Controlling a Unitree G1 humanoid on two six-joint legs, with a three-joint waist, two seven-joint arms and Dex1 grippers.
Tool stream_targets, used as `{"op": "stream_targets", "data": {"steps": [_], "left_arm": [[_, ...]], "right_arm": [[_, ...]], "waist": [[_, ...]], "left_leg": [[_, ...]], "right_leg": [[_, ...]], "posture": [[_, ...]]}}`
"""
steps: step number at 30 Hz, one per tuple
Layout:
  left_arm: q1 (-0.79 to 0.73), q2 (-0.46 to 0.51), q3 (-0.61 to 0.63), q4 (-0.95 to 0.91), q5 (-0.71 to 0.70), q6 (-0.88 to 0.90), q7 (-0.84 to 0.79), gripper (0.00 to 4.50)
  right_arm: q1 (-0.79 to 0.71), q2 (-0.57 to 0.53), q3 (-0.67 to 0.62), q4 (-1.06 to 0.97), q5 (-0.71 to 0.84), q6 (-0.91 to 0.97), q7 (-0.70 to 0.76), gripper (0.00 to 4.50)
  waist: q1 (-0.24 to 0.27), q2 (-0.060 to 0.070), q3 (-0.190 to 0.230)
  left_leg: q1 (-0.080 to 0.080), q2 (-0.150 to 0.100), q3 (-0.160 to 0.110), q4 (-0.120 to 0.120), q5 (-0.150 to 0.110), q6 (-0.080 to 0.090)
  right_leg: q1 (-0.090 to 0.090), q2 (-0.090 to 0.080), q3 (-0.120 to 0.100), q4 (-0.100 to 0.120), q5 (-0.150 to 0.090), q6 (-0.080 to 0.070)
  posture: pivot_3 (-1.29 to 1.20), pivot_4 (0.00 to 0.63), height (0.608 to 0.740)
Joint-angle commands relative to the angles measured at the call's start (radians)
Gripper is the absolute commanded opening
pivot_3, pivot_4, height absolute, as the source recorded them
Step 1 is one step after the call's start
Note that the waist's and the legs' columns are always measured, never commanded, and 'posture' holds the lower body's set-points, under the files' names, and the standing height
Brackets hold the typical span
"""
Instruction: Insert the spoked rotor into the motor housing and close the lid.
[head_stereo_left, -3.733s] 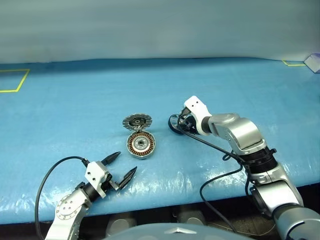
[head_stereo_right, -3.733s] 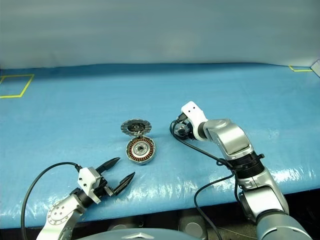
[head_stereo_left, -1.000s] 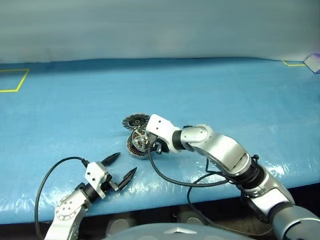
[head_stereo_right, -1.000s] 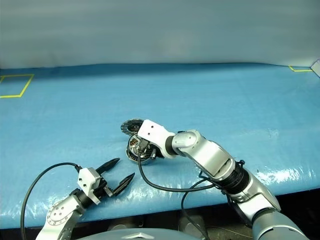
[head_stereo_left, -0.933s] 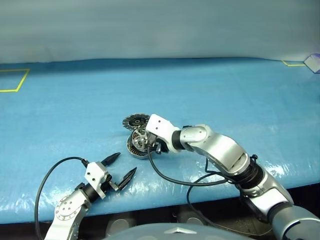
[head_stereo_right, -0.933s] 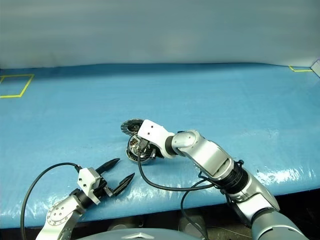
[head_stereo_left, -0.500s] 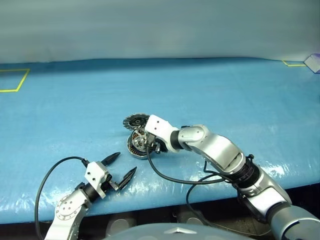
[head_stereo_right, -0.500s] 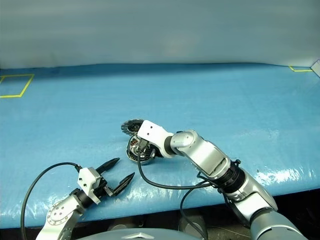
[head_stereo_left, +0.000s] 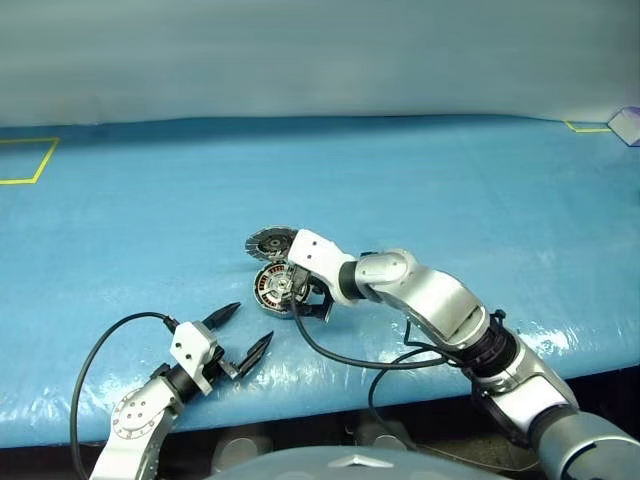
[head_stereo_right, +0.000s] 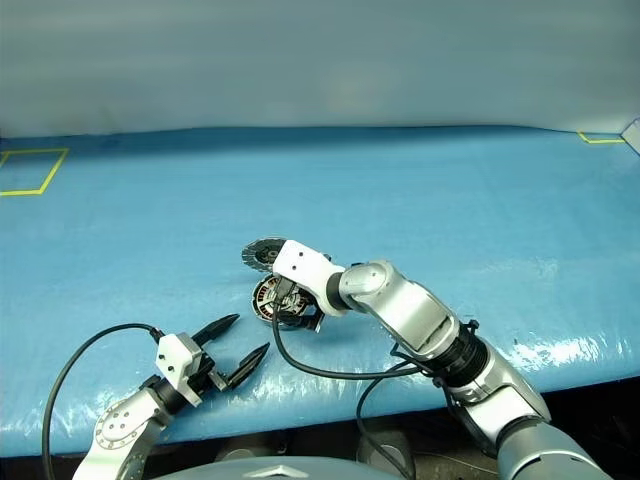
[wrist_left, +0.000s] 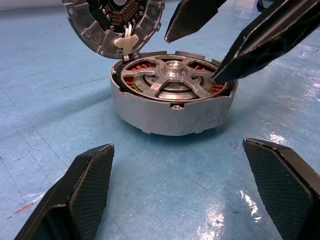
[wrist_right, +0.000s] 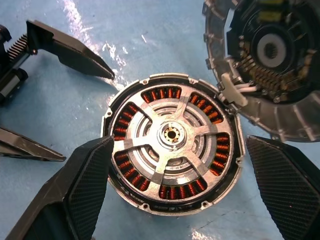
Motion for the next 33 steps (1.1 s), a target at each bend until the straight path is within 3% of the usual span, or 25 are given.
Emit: {"op": "stream_targets", "data": {"steps": [1,9,14,17,25,33], "left_arm": [[0.006,0.000,0.014,-0.038,0.001,-0.027,0.005,4.50],[0.003,0.029,0.048,-0.070,-0.013,0.004,0.008,4.50],[-0.032,0.033,0.026,-0.109,-0.025,0.046,-0.008,4.50],[-0.042,0.034,0.016,-0.109,-0.022,0.057,-0.015,4.50],[-0.042,0.020,-0.031,-0.087,0.016,0.030,-0.024,4.50],[0.000,-0.011,-0.080,-0.093,0.043,0.005,-0.010,4.50]], "right_arm": [[0.008,-0.023,-0.101,-0.099,0.053,0.048,0.012,4.11],[0.016,-0.171,-0.285,-0.045,0.038,0.037,-0.012,1.59],[0.024,-0.155,-0.289,0.015,0.013,-0.027,-0.045,0.02],[-0.002,-0.090,-0.293,0.116,-0.017,-0.169,-0.064,0.02],[-0.188,0.100,-0.213,0.543,-0.056,-0.583,0.117,0.02],[-0.289,0.246,-0.151,0.875,-0.049,-0.677,0.375,0.02]], "waist": [[0.000,0.000,0.000],[0.003,0.000,0.000],[0.000,0.000,0.000],[-0.003,0.000,0.000],[-0.011,0.000,0.000],[-0.007,0.001,0.000]], "left_leg": [[0.000,0.000,0.000,0.000,0.000,0.000],[0.000,0.000,0.000,0.000,0.000,0.000],[0.000,0.000,0.001,-0.001,0.000,0.000],[0.000,0.000,0.001,-0.001,0.000,0.000],[0.002,0.001,0.002,0.000,0.000,0.000],[0.002,0.000,0.001,-0.001,0.000,0.000]], "right_leg": [[0.000,0.000,0.000,0.000,0.000,0.000],[0.000,0.000,0.000,0.000,0.000,0.000],[0.000,0.000,0.000,0.000,0.000,0.000],[0.000,0.001,0.001,0.000,0.000,0.000],[0.001,0.001,0.001,0.000,0.001,0.001],[0.002,0.001,0.002,0.000,0.004,-0.004]], "posture": [[0.00,0.150,0.740],[0.00,0.150,0.740],[0.00,0.150,0.740],[0.00,0.150,0.740],[0.00,0.150,0.740],[0.00,0.150,0.740]]}}
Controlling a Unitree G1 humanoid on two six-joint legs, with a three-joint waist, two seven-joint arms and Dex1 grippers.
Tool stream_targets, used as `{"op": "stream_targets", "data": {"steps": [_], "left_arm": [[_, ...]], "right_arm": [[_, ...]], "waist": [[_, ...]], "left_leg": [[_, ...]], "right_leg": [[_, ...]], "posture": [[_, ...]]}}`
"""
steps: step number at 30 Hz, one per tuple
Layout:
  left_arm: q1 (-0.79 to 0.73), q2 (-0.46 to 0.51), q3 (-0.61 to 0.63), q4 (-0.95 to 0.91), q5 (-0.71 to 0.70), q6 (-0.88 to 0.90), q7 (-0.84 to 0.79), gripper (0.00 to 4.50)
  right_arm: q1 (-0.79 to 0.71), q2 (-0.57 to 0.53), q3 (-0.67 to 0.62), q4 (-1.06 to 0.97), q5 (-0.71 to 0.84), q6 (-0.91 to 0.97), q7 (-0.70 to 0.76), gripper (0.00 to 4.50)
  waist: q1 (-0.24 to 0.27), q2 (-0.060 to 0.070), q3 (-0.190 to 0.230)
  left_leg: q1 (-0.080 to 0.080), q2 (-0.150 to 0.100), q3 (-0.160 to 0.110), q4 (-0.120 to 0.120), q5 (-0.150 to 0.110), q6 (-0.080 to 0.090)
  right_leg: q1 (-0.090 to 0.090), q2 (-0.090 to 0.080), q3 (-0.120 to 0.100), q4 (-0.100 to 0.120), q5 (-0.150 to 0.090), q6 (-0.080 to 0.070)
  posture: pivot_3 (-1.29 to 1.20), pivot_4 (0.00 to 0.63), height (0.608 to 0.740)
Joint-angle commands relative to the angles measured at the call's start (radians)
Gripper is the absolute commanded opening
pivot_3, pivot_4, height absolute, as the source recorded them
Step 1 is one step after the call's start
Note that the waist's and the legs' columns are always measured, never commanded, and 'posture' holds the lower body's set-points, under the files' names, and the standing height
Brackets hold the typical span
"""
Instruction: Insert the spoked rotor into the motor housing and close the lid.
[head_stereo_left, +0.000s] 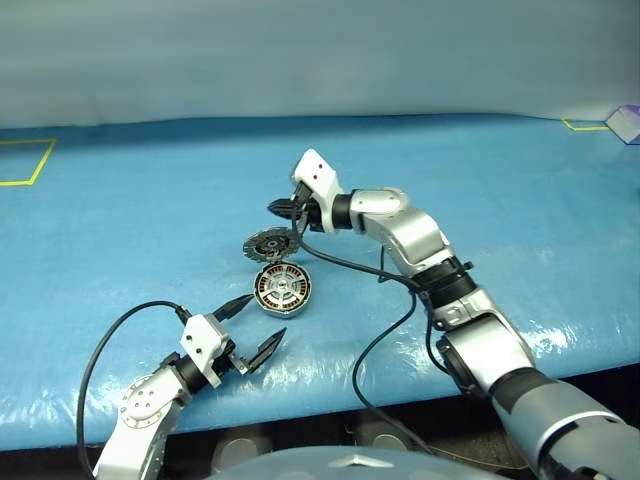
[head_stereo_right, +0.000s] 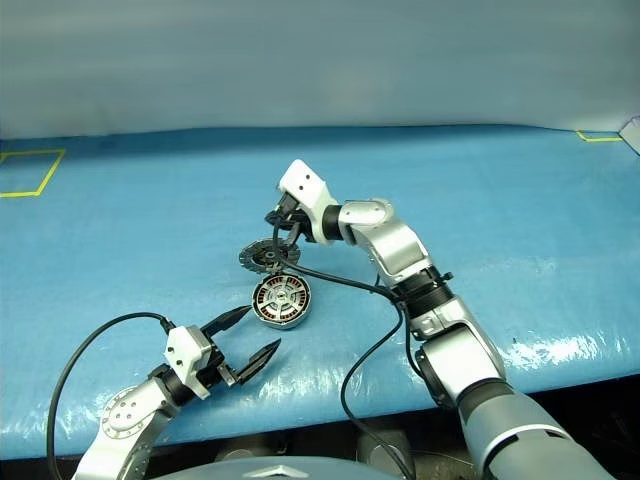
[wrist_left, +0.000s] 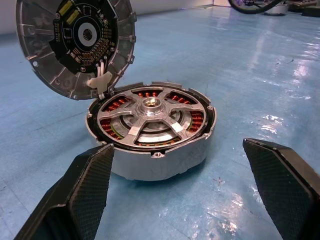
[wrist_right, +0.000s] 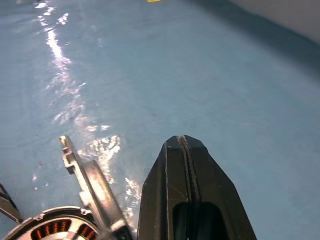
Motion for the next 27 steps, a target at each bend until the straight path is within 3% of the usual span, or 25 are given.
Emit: {"op": "stream_targets", "data": {"steps": [1,7,13,24,27], "left_arm": [[0.024,-0.012,-0.034,-0.023,0.023,-0.024,0.009,4.50],[0.055,-0.030,-0.040,-0.024,0.028,-0.029,0.032,4.50],[0.045,-0.028,-0.039,-0.011,0.027,-0.026,0.030,4.50],[0.008,-0.015,-0.043,0.001,0.019,-0.001,0.006,4.50],[0.017,-0.005,-0.025,-0.017,0.006,0.010,0.003,4.50]], "right_arm": [[-0.029,0.016,0.006,0.051,0.024,-0.008,0.136,0.02],[-0.007,-0.055,0.046,0.011,0.046,0.079,0.361,0.02],[0.057,-0.140,0.098,-0.107,0.019,0.120,0.422,0.02],[0.269,-0.191,0.079,-0.338,-0.005,0.133,0.269,0.02],[0.335,-0.219,0.035,-0.501,0.022,0.165,0.217,0.02]], "waist": [[0.000,0.000,0.000],[-0.001,0.001,0.000],[-0.002,0.001,0.000],[-0.001,0.001,0.000],[0.005,0.001,0.000]], "left_leg": [[0.000,0.000,0.000,0.000,0.000,0.000],[0.001,0.001,-0.001,0.000,0.000,0.000],[0.000,0.001,-0.001,0.000,0.000,0.000],[0.001,0.000,-0.001,0.001,0.000,0.000],[0.000,0.000,-0.001,0.002,0.000,0.000]], "right_leg": [[0.000,0.000,0.000,0.000,0.000,0.000],[0.000,0.001,-0.001,0.001,-0.002,0.002],[-0.001,0.001,-0.001,0.001,-0.002,0.002],[0.000,0.000,-0.001,0.002,-0.003,0.004],[0.000,0.000,-0.001,0.001,-0.003,0.004]], "posture": [[0.00,0.150,0.740],[0.00,0.150,0.740],[0.00,0.150,0.740],[0.00,0.150,0.740],[0.00,0.150,0.740]]}}
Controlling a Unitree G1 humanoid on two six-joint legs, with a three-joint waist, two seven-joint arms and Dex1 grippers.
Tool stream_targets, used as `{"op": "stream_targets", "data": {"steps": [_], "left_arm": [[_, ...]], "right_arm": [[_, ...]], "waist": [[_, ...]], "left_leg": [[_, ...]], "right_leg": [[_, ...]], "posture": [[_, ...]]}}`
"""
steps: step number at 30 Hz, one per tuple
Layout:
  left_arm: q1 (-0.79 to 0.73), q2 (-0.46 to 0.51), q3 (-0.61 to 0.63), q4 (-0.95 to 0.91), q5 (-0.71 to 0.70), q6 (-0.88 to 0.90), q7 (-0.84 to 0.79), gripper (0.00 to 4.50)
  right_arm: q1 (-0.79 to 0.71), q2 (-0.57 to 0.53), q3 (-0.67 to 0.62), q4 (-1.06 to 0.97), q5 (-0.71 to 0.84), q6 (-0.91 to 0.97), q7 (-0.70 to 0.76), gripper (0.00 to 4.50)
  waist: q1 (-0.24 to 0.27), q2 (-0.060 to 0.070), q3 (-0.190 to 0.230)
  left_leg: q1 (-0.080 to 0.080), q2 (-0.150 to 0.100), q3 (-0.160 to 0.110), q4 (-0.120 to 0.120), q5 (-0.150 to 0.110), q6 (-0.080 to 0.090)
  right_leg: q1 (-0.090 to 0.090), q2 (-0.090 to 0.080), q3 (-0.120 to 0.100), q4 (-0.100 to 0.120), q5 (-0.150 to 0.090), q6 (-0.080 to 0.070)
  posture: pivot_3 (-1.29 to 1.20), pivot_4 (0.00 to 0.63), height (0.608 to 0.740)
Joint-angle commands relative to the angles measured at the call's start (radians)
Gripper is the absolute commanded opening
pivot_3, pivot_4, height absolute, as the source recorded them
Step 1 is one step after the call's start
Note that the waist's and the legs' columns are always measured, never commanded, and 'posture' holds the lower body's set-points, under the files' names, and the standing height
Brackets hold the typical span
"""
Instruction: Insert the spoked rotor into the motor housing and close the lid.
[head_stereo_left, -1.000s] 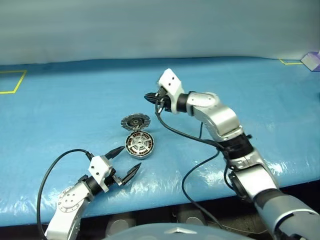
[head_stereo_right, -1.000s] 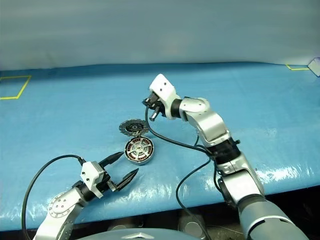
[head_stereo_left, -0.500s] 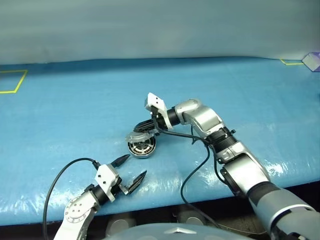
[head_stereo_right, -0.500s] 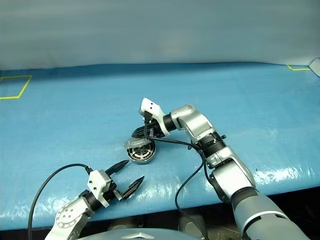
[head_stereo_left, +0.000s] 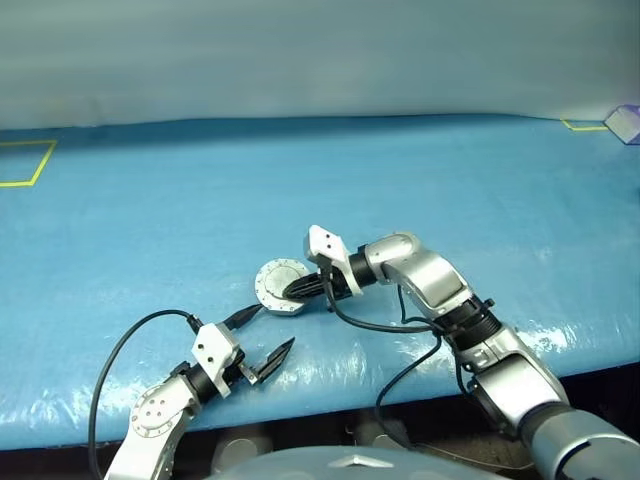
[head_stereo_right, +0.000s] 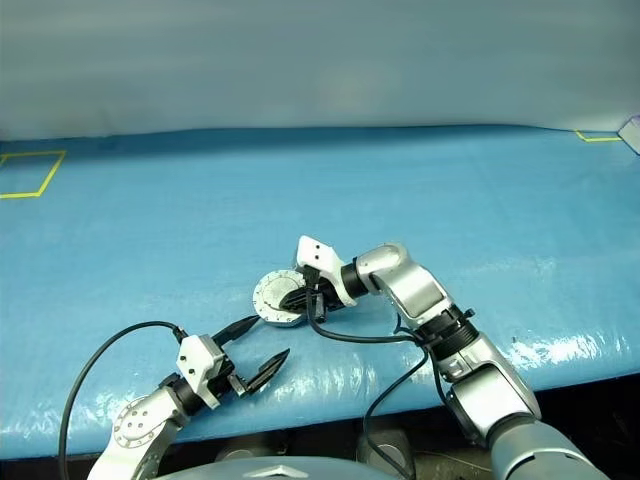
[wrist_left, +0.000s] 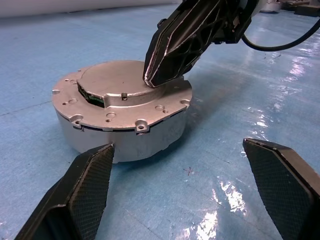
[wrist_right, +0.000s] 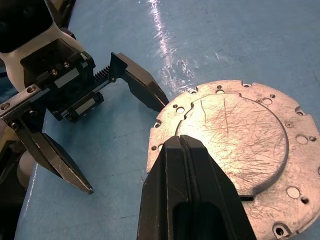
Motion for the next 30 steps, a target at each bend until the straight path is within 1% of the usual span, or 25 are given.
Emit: {"op": "stream_targets", "data": {"steps": [1,3,6,9,11,14,18,20,21,30], "left_arm": [[0.014,0.016,0.014,-0.034,-0.030,0.009,-0.009,4.50],[0.031,0.025,0.031,-0.046,-0.033,0.009,-0.003,4.50],[0.051,0.032,0.044,-0.053,-0.033,0.001,0.008,4.50],[0.061,0.010,0.057,-0.052,-0.026,-0.027,0.033,4.50],[0.063,-0.014,0.068,-0.042,-0.015,-0.055,0.062,4.50],[0.060,-0.022,0.061,-0.025,-0.009,-0.064,0.063,4.50],[0.041,-0.025,0.049,-0.012,-0.006,-0.065,0.061,4.50],[0.034,-0.026,0.046,-0.011,-0.006,-0.065,0.061,4.50],[0.032,-0.026,0.046,-0.010,-0.007,-0.065,0.061,4.50],[0.050,-0.036,0.046,-0.016,-0.007,-0.076,0.078,4.50]], "right_arm": [[0.062,-0.024,-0.080,-0.208,0.053,0.059,-0.064,0.02],[0.108,0.000,-0.157,-0.355,0.133,0.125,-0.128,0.02],[0.166,0.077,-0.272,-0.529,0.216,0.202,-0.280,0.02],[0.200,0.092,-0.305,-0.614,0.240,0.251,-0.366,0.60],[0.210,0.079,-0.303,-0.630,0.260,0.273,-0.386,1.22],[0.210,0.068,-0.267,-0.583,0.240,0.269,-0.421,2.24],[0.181,0.086,-0.194,-0.445,0.180,0.219,-0.460,3.59],[0.161,0.098,-0.163,-0.371,0.148,0.187,-0.472,4.22],[0.151,0.103,-0.151,-0.343,0.137,0.173,-0.471,4.47],[0.108,0.152,-0.080,-0.184,0.058,0.047,-0.467,4.47]], "waist": [[0.003,0.000,0.000],[0.003,0.000,0.000],[0.001,0.000,0.000],[0.004,0.000,0.000],[0.007,-0.001,-0.001],[0.007,-0.001,-0.001],[0.004,-0.001,-0.001],[0.002,-0.001,-0.001],[0.002,-0.001,-0.001],[0.001,-0.001,-0.001]], "left_leg": [[0.000,0.000,0.000,0.000,0.000,0.000],[-0.001,0.000,0.000,0.000,0.000,0.000],[-0.001,0.001,0.000,-0.001,0.000,0.000],[-0.001,0.002,0.000,-0.001,0.000,0.000],[-0.001,0.001,-0.001,0.000,0.000,0.000],[-0.001,0.001,0.001,0.000,0.000,0.000],[0.000,0.000,0.001,0.000,0.000,0.000],[0.000,0.001,0.000,0.000,0.000,0.000],[0.000,0.001,0.001,0.000,0.000,0.000],[0.000,0.000,0.001,-0.001,0.000,0.000]], "right_leg": [[0.000,0.000,0.000,0.000,0.000,0.000],[-0.001,-0.001,0.000,0.000,0.000,0.000],[-0.002,0.000,0.000,0.000,0.000,0.000],[-0.001,0.001,0.000,0.000,-0.001,0.000],[-0.001,0.000,0.000,0.000,-0.001,0.000],[0.000,-0.002,0.000,-0.001,0.000,0.001],[-0.001,0.000,0.000,-0.001,0.000,0.000],[-0.001,0.000,0.000,0.000,0.000,0.000],[-0.001,0.001,0.000,0.000,0.000,0.000],[-0.001,0.000,0.000,-0.001,0.000,0.000]], "posture": [[0.00,0.150,0.740],[0.00,0.150,0.740],[0.00,0.150,0.740],[0.00,0.150,0.740],[0.00,0.150,0.740],[0.00,0.150,0.740],[0.00,0.150,0.740],[0.00,0.150,0.740],[0.00,0.150,0.740],[0.00,0.150,0.740]]}}
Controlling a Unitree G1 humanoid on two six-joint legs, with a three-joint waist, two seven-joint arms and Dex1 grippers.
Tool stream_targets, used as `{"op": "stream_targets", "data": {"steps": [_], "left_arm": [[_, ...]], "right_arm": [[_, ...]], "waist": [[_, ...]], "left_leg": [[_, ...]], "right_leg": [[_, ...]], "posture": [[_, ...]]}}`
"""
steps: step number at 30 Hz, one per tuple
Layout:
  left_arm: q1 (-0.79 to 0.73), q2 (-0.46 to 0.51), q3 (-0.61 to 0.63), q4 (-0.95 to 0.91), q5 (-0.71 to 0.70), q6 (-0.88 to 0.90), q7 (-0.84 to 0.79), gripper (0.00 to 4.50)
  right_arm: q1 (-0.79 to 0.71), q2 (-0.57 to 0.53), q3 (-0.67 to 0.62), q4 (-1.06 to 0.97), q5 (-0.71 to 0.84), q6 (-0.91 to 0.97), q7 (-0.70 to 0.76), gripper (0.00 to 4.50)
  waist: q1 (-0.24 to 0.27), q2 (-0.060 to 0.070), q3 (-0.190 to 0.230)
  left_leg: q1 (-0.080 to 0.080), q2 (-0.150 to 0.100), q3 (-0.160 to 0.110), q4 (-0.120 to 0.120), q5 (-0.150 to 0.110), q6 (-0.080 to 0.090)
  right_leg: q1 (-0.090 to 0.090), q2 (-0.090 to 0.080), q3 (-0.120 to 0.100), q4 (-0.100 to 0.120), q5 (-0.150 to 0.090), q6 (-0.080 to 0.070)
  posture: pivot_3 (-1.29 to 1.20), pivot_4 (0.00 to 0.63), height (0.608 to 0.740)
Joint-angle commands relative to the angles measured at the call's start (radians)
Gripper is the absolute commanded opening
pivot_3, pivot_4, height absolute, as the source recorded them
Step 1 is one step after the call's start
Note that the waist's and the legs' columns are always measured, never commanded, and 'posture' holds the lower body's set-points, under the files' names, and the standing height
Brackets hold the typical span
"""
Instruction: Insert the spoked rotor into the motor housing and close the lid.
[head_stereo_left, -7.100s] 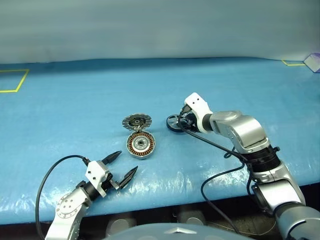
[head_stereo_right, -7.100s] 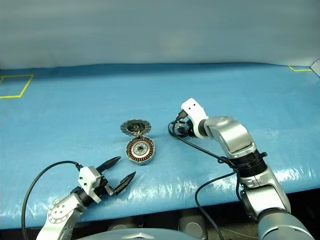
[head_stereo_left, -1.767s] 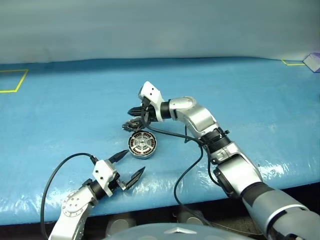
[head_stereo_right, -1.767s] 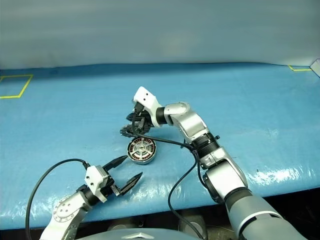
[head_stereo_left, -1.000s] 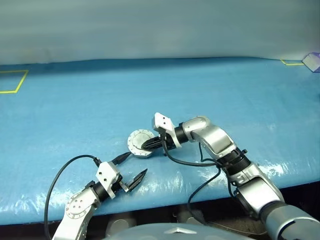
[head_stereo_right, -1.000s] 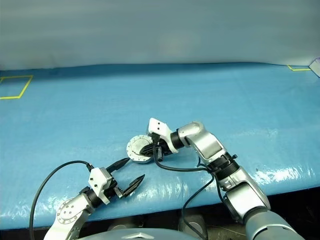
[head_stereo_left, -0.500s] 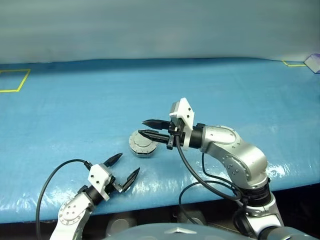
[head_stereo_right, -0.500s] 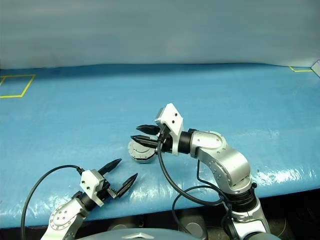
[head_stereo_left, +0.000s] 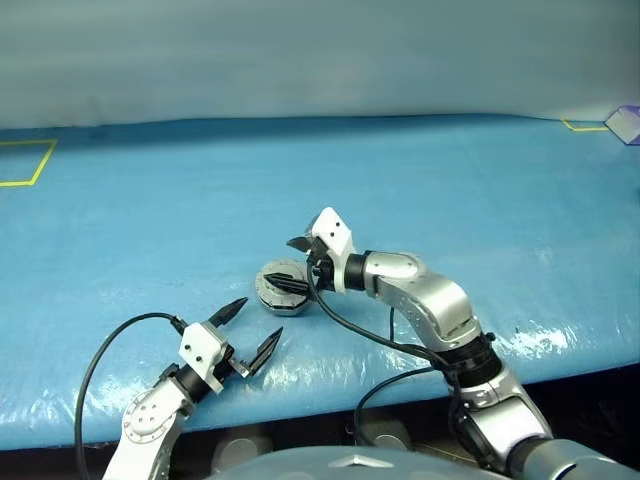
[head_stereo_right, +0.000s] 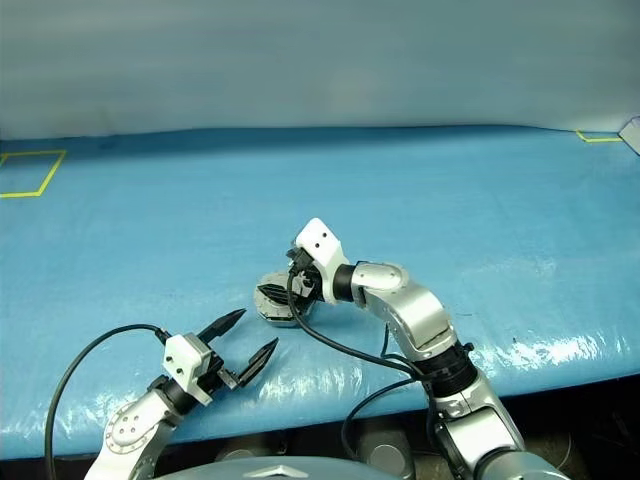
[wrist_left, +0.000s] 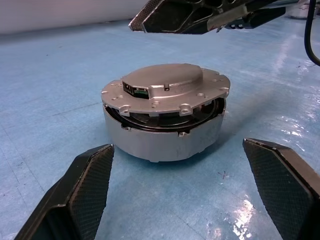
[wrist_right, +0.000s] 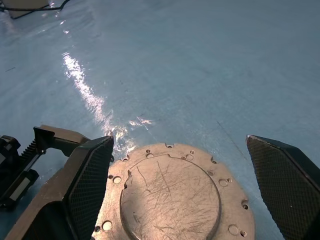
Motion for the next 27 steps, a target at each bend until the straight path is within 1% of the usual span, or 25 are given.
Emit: {"op": "stream_targets", "data": {"steps": [1,13,19,22,24,25,27], "left_arm": [[0.008,-0.012,0.000,-0.012,-0.006,-0.025,0.008,4.50],[0.015,-0.012,0.007,-0.024,-0.008,-0.014,0.008,4.50],[0.007,-0.007,0.010,-0.024,-0.011,-0.008,0.004,4.50],[0.003,-0.003,0.013,-0.026,-0.013,-0.006,0.003,4.50],[0.002,-0.002,0.015,-0.027,-0.015,-0.006,0.002,4.50],[0.001,-0.002,0.015,-0.026,-0.015,-0.007,0.002,4.50],[0.000,-0.004,0.014,-0.020,-0.014,-0.010,0.002,4.50]], "right_arm": [[-0.018,0.005,0.022,0.017,-0.034,-0.072,0.010,4.47],[0.015,-0.015,0.082,0.036,-0.078,-0.123,0.050,4.47],[0.029,-0.005,0.073,0.077,-0.095,-0.128,0.033,4.47],[0.034,-0.003,0.062,0.094,-0.100,-0.135,0.025,3.85],[0.037,-0.004,0.058,0.089,-0.101,-0.135,0.024,3.21],[0.037,-0.007,0.058,0.076,-0.100,-0.131,0.026,3.05],[0.034,-0.015,0.065,0.048,-0.100,-0.124,0.035,3.05]], "waist": [[0.000,0.000,0.000],[-0.004,0.000,0.000],[-0.004,0.000,0.000],[-0.004,0.000,0.000],[-0.004,0.000,0.000],[-0.004,0.000,0.000],[-0.003,0.000,0.000]], "left_leg": [[0.000,0.000,0.000,0.000,0.000,0.000],[0.000,0.000,0.000,0.000,0.000,0.000],[0.000,0.000,0.000,0.000,0.000,0.000],[0.001,0.000,0.000,0.000,0.000,0.000],[0.001,0.000,0.000,0.000,0.000,0.000],[0.001,0.000,0.000,0.000,0.000,0.000],[0.001,0.000,0.000,0.000,0.000,0.000]], "right_leg": [[0.000,0.000,0.000,0.000,0.000,0.000],[0.000,0.000,0.000,0.000,0.000,0.000],[0.000,0.000,0.000,0.000,0.000,0.000],[0.001,0.000,0.000,0.000,0.000,0.000],[0.001,0.000,0.000,0.000,0.000,0.000],[0.001,0.000,0.000,0.000,0.000,0.000],[0.001,0.000,0.000,0.000,0.000,0.000]], "posture": [[0.00,0.150,0.740],[0.00,0.150,0.740],[0.00,0.150,0.740],[0.00,0.150,0.740],[0.00,0.150,0.740],[0.00,0.150,0.740],[0.00,0.150,0.740]]}}
